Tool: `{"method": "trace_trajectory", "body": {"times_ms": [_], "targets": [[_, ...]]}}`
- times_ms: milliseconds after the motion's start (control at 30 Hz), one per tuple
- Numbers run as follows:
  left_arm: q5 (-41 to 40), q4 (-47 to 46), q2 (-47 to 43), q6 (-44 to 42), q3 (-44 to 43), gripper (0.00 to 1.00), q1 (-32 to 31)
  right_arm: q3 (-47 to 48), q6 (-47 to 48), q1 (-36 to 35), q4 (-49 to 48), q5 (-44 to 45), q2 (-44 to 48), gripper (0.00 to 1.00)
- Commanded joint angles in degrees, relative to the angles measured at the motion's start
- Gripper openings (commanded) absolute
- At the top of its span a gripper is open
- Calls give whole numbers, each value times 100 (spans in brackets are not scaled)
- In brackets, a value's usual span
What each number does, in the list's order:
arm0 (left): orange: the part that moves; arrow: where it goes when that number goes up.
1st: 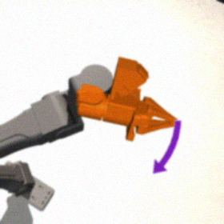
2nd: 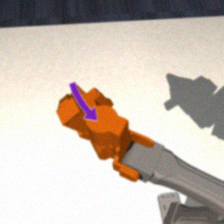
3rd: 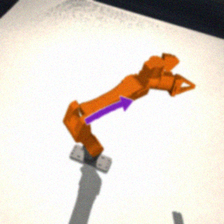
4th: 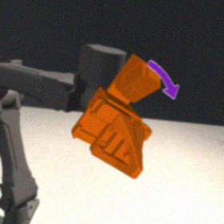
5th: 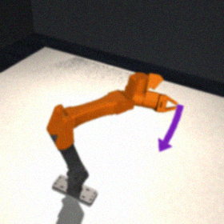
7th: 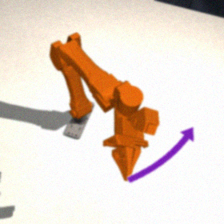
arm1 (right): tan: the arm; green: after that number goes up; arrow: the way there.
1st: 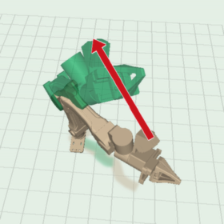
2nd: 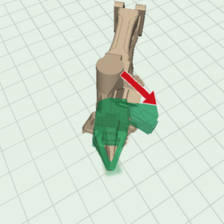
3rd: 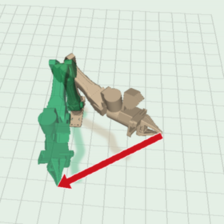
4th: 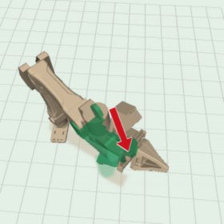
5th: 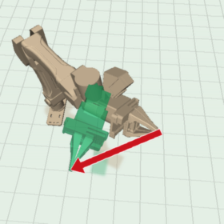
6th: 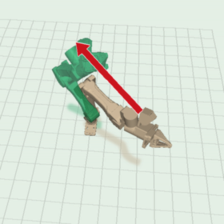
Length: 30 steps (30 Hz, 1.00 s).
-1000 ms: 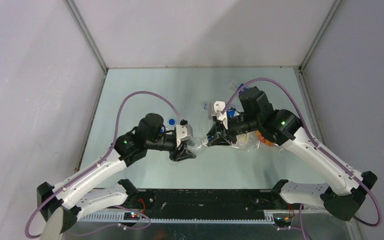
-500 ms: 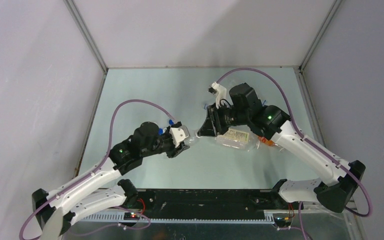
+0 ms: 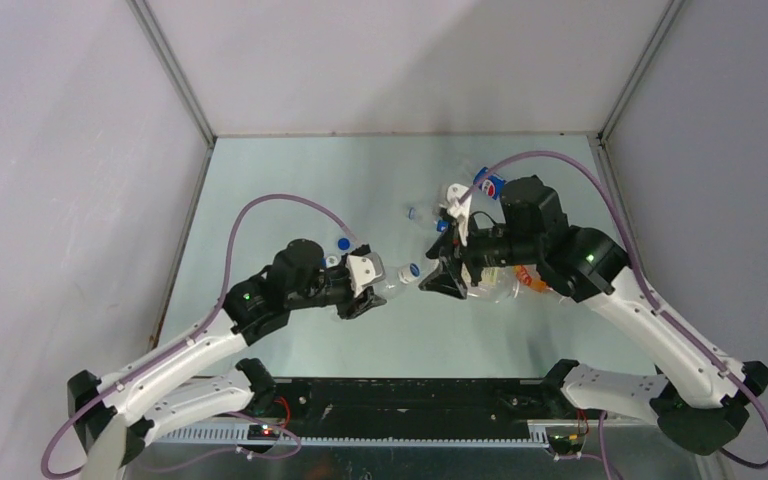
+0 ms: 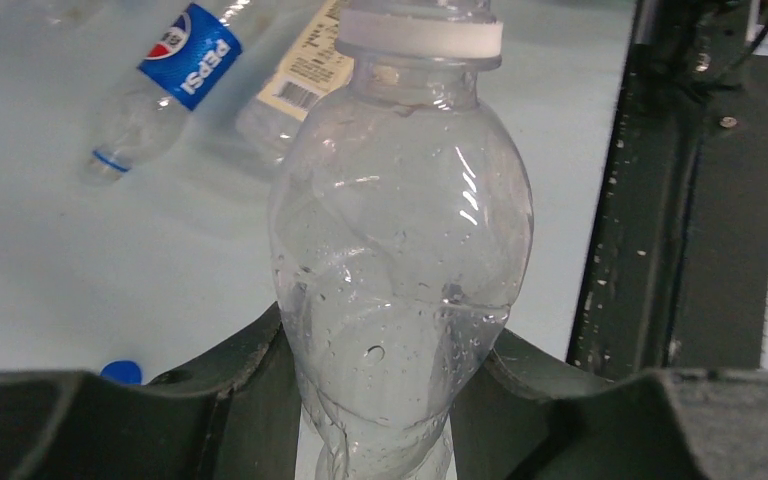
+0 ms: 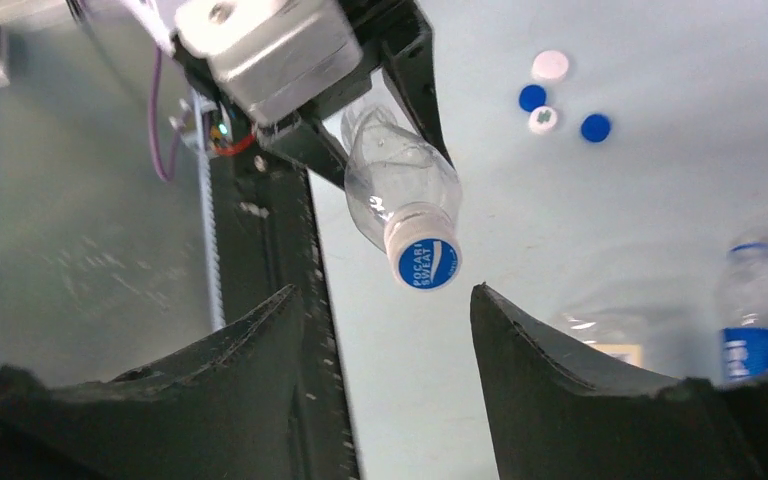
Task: Screw on the bottle caps
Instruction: Screw the bottle cap onto the plastic bottle.
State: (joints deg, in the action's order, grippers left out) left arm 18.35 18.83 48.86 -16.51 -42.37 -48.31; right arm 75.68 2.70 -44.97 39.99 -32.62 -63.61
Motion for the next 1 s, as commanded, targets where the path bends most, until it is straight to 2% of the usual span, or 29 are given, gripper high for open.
{"method": "trace_trajectory", "body": {"times_ms": [0, 200, 533, 800, 900, 967], "targets": [[869, 135, 186, 10, -502, 0, -14, 133, 2084, 11, 519, -362, 163, 63], [1382, 221, 380, 2, -709, 0, -14, 87, 2978, -16, 653, -714, 200, 62], [1583, 260, 534, -18, -819, 0, -17, 35, 3211, -79, 461, -1058, 58, 54], [1638, 215, 525, -3, -877, 0, -20, 35, 3072, -126, 467, -1215, -101, 43], [1620, 177, 517, 14, -878, 0, -18, 35, 2853, -142, 424, -1205, -180, 34], [1530, 112, 490, 37, -846, 0, -20, 35, 2544, -146, 333, -1108, -238, 24]]}}
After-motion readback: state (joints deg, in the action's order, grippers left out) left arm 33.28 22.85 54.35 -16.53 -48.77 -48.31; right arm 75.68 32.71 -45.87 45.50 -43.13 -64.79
